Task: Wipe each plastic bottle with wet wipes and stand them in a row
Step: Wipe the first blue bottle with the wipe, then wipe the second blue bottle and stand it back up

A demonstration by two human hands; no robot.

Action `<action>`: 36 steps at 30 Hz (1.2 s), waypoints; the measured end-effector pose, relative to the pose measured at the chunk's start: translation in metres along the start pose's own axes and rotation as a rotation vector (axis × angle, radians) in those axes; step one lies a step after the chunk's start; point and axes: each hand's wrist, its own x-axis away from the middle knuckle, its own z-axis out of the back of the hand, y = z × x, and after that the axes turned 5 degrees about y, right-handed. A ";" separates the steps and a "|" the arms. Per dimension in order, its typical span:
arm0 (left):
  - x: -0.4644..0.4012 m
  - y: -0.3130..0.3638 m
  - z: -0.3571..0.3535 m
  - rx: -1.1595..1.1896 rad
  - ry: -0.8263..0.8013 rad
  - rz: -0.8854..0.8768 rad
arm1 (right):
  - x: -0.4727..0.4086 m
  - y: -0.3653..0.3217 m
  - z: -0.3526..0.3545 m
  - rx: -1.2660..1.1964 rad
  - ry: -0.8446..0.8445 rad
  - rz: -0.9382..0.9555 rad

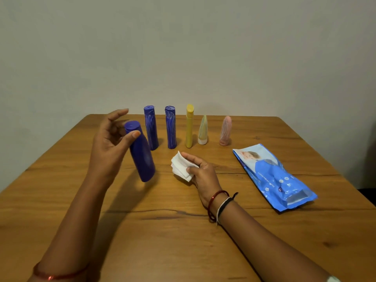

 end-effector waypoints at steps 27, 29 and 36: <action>0.003 -0.034 0.032 -0.087 0.088 0.080 | -0.012 0.005 -0.051 0.069 -0.030 0.022; 0.003 -0.034 0.031 -0.091 0.080 0.074 | -0.012 0.004 -0.052 0.065 -0.030 0.024; 0.005 -0.034 0.026 -0.142 0.119 0.054 | -0.010 0.000 -0.051 0.086 -0.040 0.032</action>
